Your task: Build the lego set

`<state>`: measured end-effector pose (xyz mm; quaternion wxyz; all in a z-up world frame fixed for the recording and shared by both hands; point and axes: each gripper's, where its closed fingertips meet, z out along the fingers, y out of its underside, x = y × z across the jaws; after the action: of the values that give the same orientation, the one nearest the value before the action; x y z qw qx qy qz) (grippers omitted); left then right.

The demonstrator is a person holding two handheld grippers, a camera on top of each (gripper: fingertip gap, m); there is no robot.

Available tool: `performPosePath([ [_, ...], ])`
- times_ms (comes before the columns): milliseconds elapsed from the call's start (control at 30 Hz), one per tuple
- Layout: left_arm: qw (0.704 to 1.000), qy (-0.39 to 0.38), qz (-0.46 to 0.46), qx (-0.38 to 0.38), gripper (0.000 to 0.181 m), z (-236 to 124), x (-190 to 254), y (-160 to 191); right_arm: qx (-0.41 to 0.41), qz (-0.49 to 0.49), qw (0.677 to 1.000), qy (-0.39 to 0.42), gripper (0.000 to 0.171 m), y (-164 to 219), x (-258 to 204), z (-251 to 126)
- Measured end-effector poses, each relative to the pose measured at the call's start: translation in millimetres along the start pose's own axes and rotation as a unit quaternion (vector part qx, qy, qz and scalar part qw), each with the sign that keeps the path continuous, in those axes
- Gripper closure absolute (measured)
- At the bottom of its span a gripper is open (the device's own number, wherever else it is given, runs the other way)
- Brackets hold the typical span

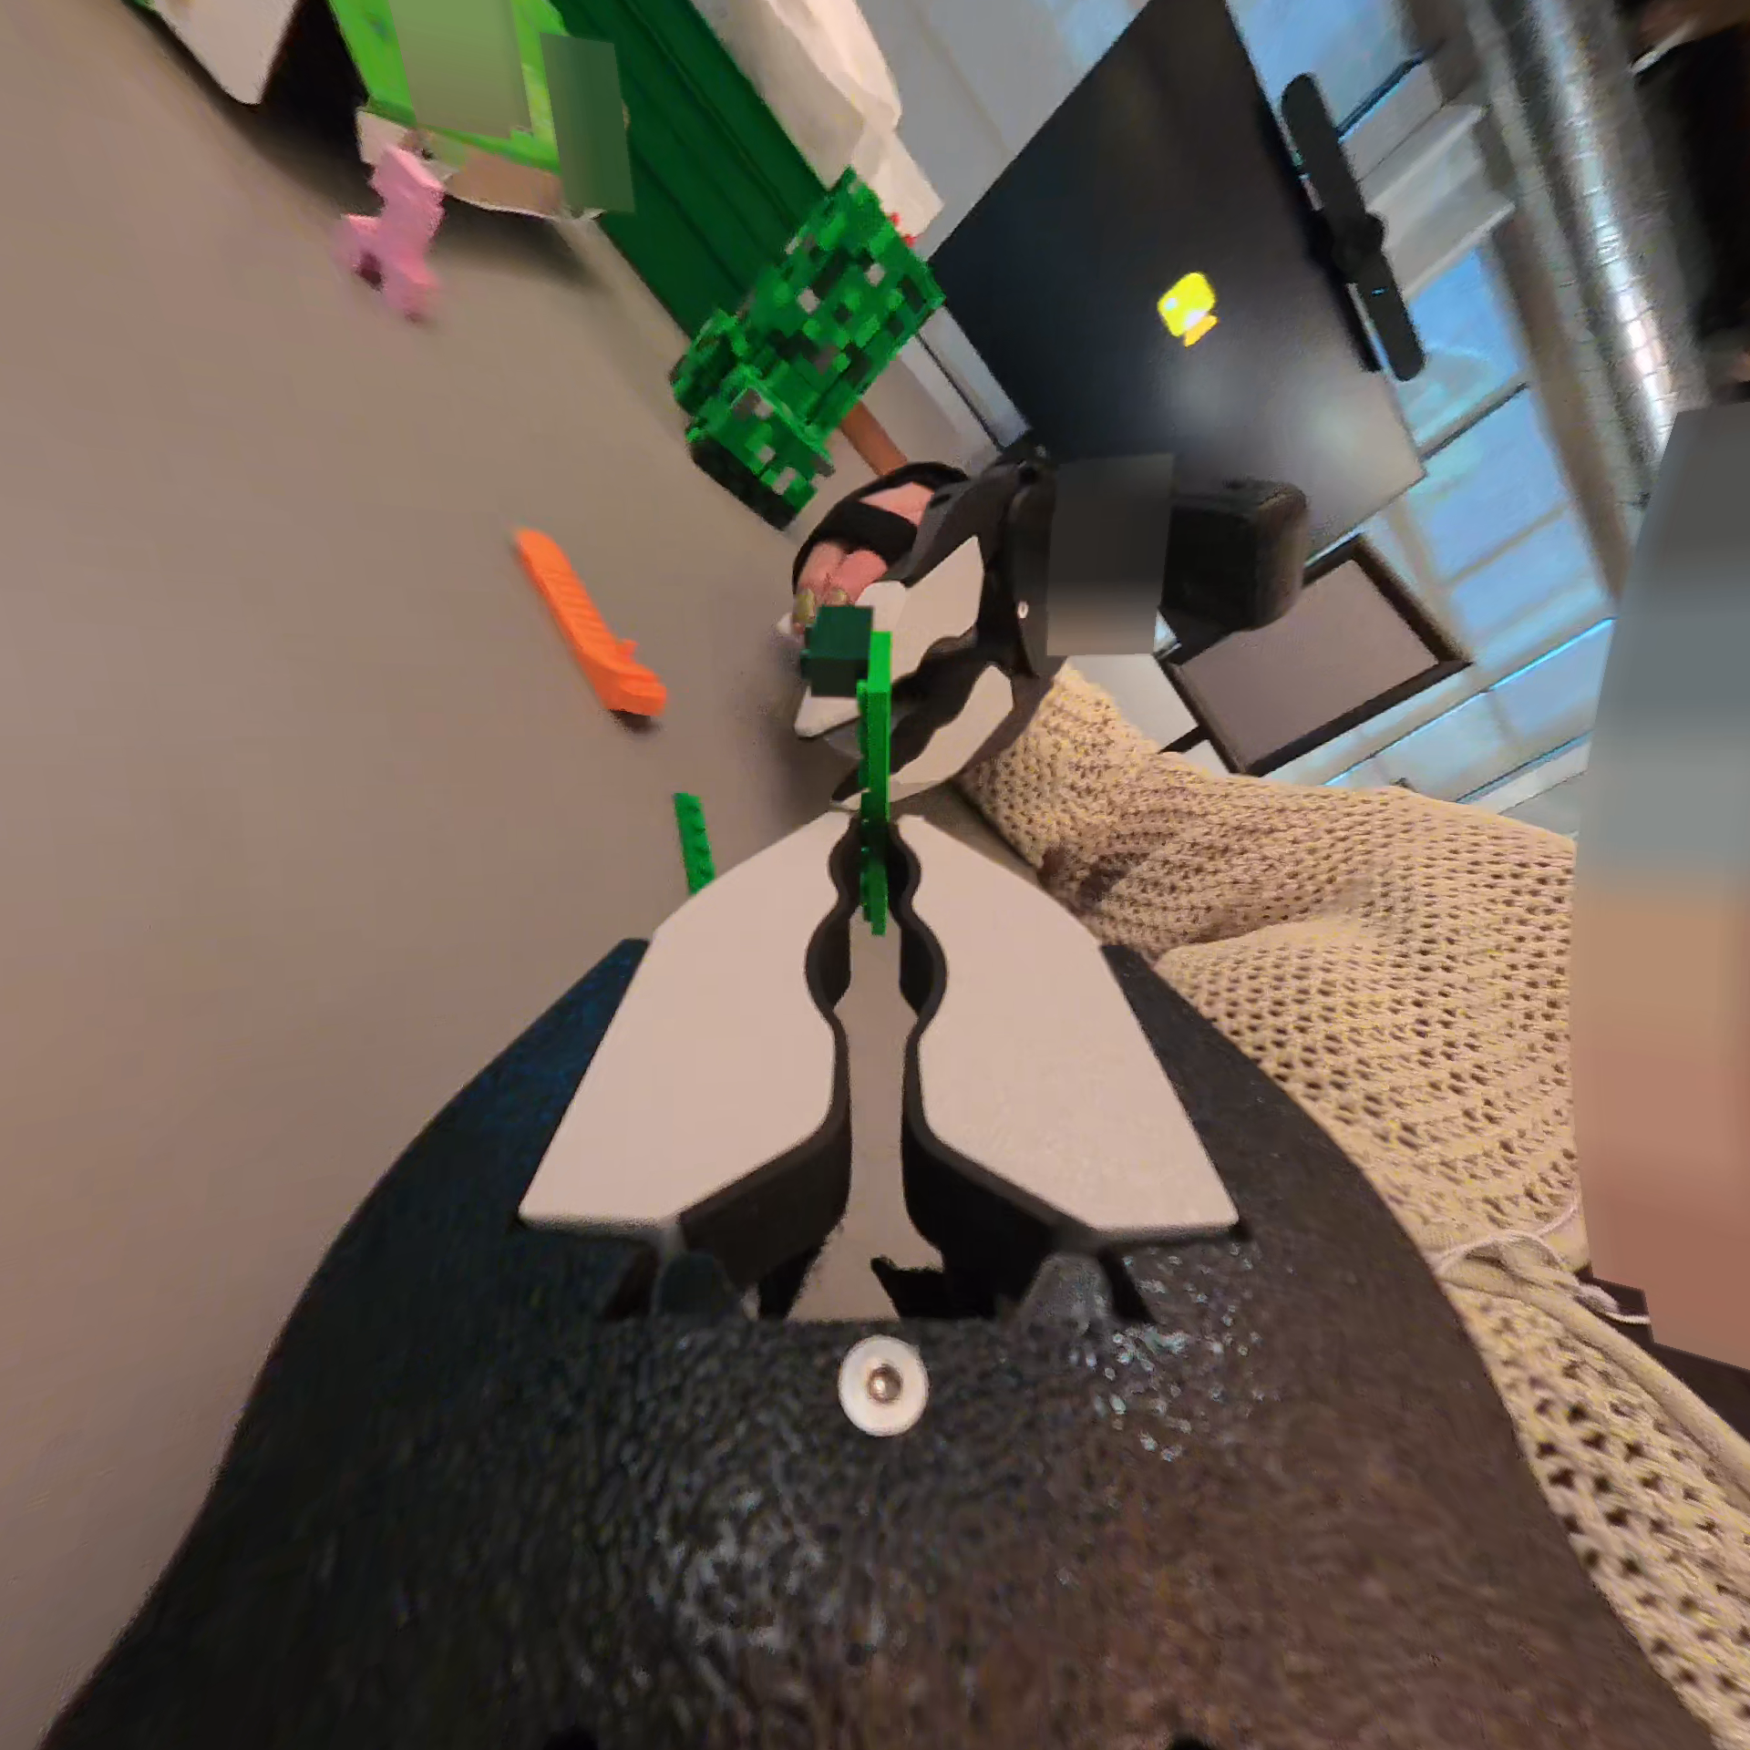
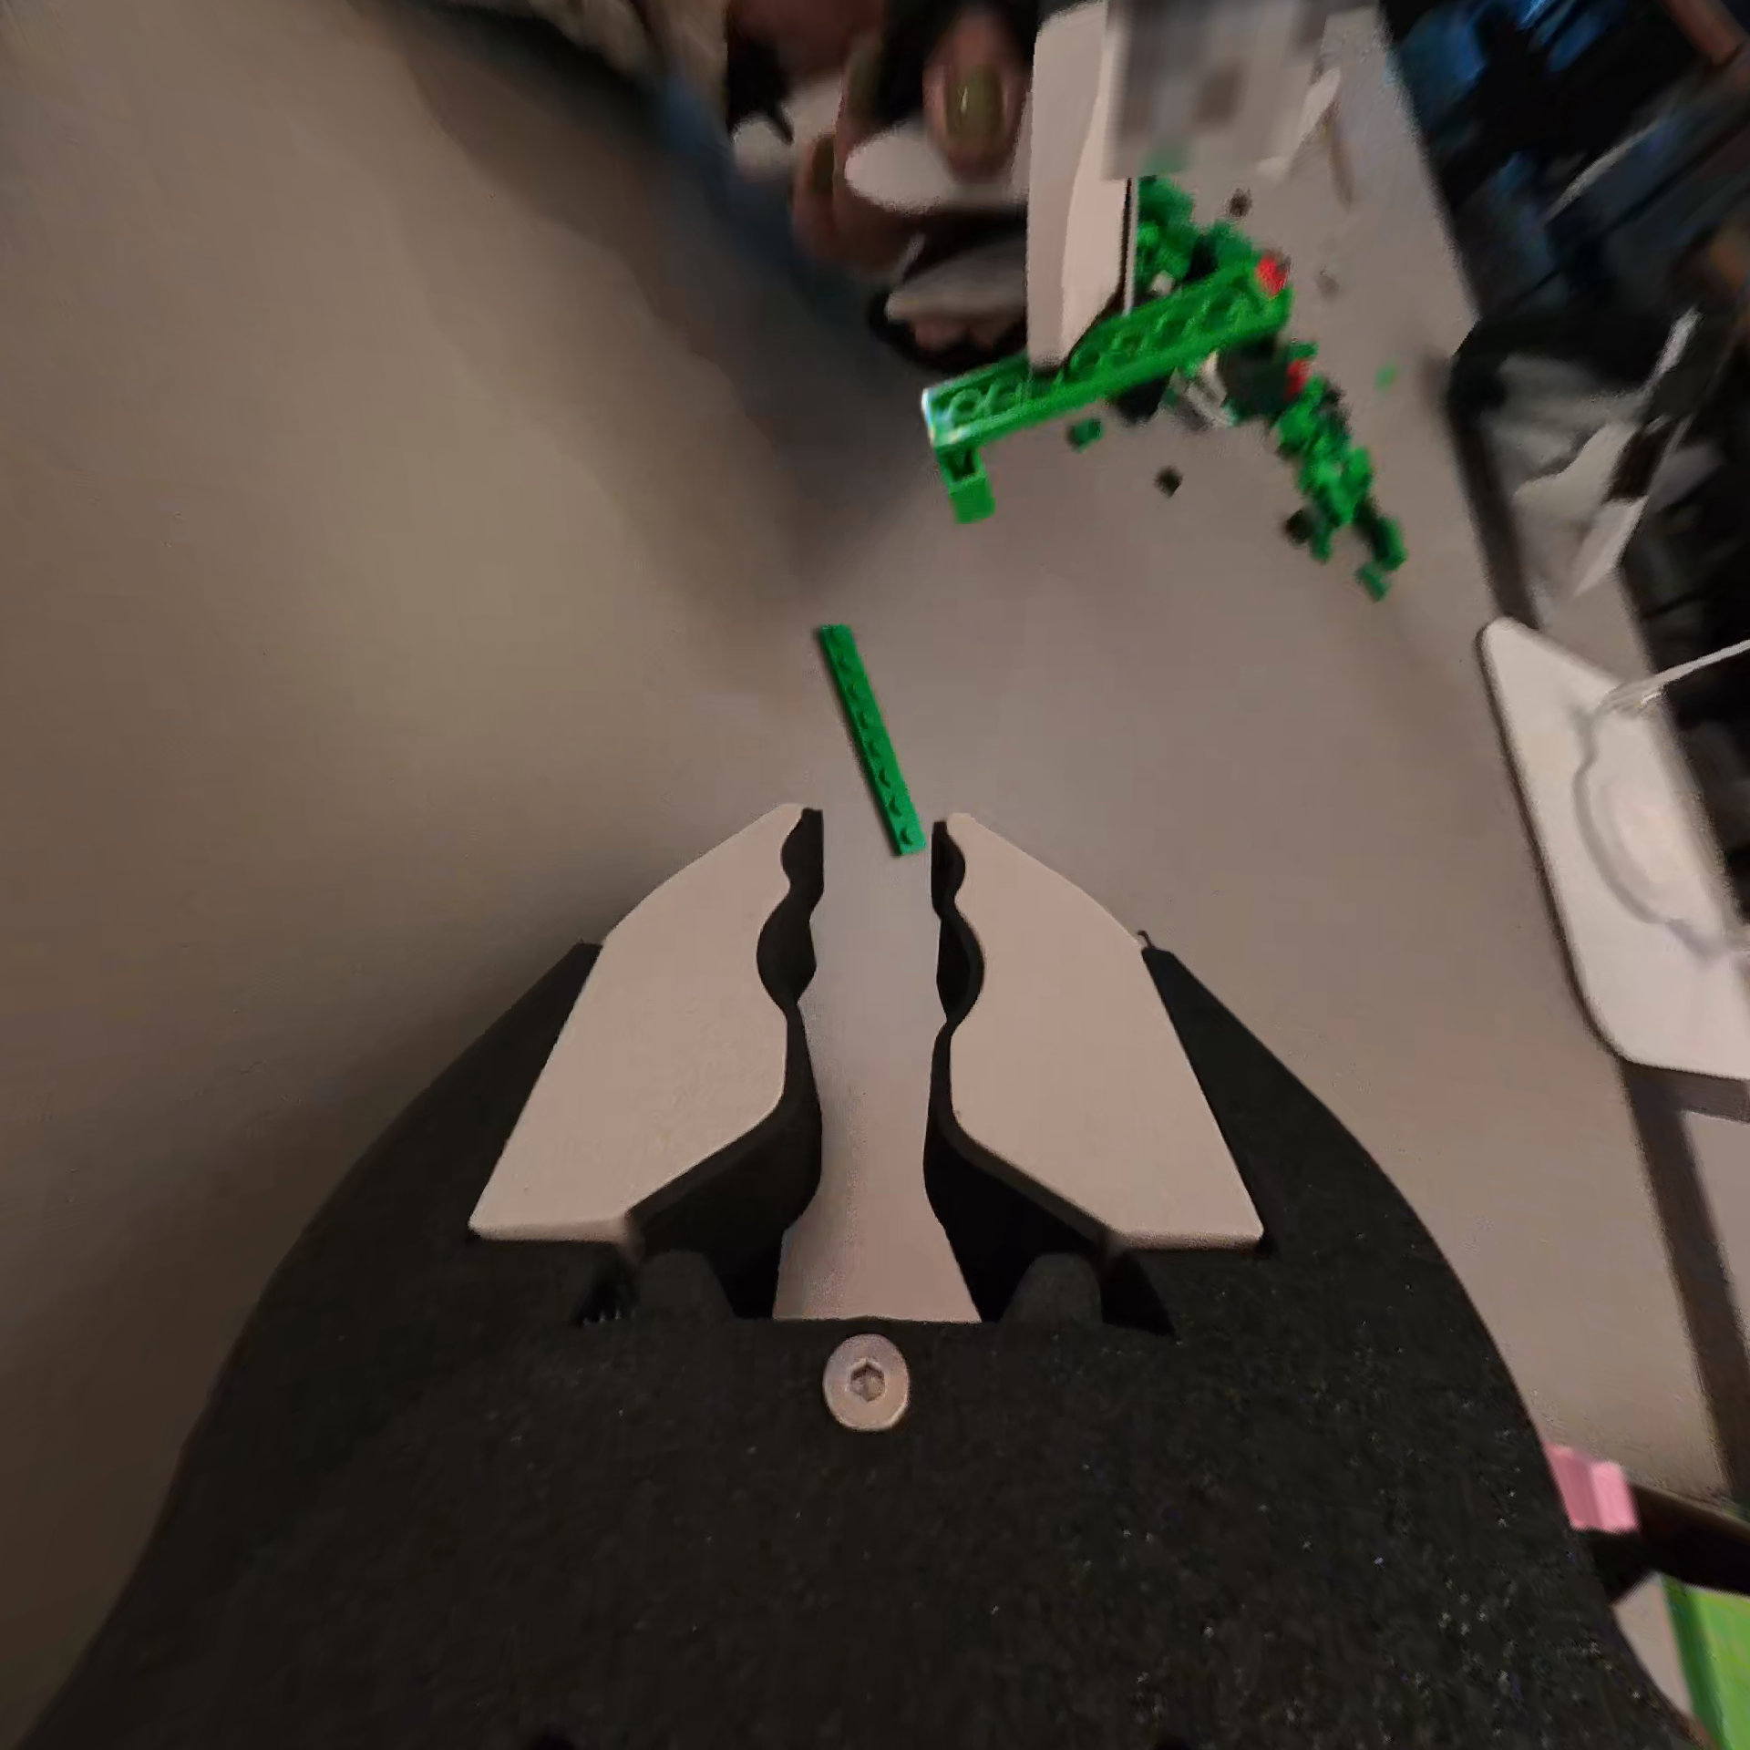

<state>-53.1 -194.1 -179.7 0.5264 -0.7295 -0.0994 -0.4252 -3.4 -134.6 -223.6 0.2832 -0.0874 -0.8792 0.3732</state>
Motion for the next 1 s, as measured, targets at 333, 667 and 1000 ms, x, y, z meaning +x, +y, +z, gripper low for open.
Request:
performPosePath([
  [333, 0.998, -0.012, -0.031, -0.051, 0.177, -13.4, -13.8, 12.4, -0.099, 0.025, 0.983, -0.149, 0.147, 16.1, 9.3, 26.9],
  [667, 1.000, -0.009, -0.016, -0.017, 0.177, -18.0, -13.4, 1.1, -0.177, 0.017, 0.970, -0.167, 0.164, 19.6, 9.6, 33.2],
  [1000, 0.997, -0.062, 0.010, 0.048, 0.177, -17.8, -20.5, -16.0, -0.050, 0.048, 0.983, 0.171, 0.164, -16.3, 61.6, -4.8],
])
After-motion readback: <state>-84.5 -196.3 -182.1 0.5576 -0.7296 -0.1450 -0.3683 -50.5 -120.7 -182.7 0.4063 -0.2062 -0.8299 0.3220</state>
